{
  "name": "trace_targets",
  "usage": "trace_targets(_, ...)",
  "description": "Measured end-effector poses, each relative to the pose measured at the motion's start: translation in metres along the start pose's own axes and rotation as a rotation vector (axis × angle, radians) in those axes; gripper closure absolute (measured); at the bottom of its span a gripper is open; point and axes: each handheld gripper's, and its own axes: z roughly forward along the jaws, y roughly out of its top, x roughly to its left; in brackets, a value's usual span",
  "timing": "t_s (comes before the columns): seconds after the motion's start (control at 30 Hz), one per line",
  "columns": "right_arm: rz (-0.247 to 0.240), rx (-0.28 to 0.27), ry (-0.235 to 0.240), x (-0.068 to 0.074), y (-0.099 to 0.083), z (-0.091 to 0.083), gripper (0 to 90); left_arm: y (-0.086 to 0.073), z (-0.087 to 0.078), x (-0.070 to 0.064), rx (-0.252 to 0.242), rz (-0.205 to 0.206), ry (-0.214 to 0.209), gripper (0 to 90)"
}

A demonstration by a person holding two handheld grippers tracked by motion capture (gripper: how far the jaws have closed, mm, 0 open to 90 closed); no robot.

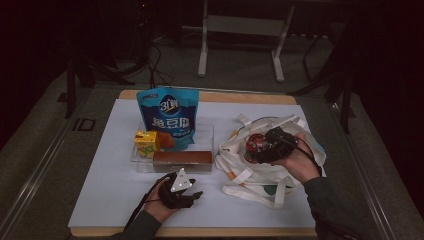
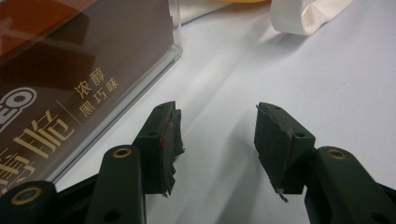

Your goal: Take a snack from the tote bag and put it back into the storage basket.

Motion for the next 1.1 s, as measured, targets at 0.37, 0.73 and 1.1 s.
trace_targets(0.37,-0.017,-0.015,0.028,0.006,0.011,-0.002,25.4,0.000,0.000,0.000,0.000,0.000,-0.001,49.3)
trace_targets(0.73,-0.041,-0.034,0.053,0.016,0.027,-0.001,25.4,0.000,0.000,0.001,-0.001,-0.006,-0.003,49.2)
trace_targets(1.1,-0.062,-0.050,0.073,0.026,0.042,-0.002,25.4,0.000,0.000,0.001,-0.001,-0.008,-0.004,49.1)
